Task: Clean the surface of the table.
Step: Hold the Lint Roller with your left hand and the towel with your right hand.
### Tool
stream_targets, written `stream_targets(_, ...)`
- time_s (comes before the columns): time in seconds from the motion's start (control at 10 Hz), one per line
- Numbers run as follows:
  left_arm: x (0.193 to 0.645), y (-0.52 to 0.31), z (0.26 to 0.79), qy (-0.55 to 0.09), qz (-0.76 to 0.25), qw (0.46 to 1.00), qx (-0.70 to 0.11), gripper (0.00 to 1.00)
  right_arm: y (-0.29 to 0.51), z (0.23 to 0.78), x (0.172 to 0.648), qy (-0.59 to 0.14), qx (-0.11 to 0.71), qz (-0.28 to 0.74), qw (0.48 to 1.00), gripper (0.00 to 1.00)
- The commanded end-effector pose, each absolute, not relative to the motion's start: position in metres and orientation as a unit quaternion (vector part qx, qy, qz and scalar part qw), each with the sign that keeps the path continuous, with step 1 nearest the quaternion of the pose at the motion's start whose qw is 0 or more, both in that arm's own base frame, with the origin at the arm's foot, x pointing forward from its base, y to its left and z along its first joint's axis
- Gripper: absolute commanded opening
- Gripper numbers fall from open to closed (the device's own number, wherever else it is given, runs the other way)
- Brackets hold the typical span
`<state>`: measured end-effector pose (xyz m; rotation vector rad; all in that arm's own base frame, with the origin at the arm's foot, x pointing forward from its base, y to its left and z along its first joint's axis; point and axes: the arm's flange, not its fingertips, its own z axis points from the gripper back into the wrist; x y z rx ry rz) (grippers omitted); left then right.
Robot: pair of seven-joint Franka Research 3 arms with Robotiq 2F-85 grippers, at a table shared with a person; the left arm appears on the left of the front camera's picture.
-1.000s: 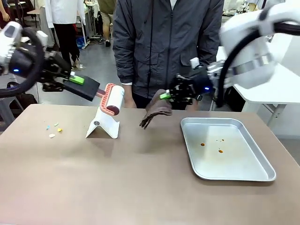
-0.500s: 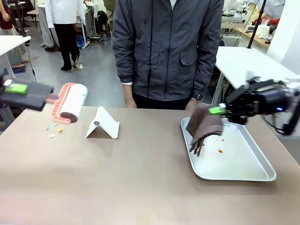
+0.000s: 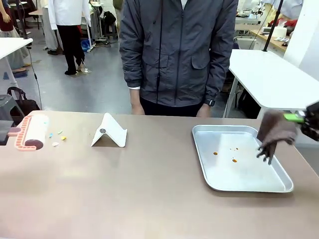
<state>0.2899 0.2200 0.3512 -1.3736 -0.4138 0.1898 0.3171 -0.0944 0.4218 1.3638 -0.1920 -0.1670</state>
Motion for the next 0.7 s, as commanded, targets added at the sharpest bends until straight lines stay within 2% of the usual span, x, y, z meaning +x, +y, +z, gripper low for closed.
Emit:
stream_targets(0.0,0.294,0.241,0.355,-0.201,0.074,0.743,-0.634,0.0,-0.125,0.363,0.28,-0.105,0.651,-0.073,0.748,0.0)
stream_targets(0.3,0.273,0.261,0.357,-0.215,0.052,0.742,-0.633,0.0,-0.142,0.336,0.256,-0.178,0.638,-0.052,0.748,0.0)
stream_targets(0.5,0.279,0.257,0.352,-0.193,0.024,0.728,-0.658,0.0,-0.137,0.338,0.258,-0.212,0.627,-0.037,0.749,0.0)
stream_targets(0.6,0.279,0.258,0.357,-0.21,0.062,0.742,-0.634,0.0,-0.174,0.337,0.276,-0.172,0.639,-0.07,0.746,0.0)
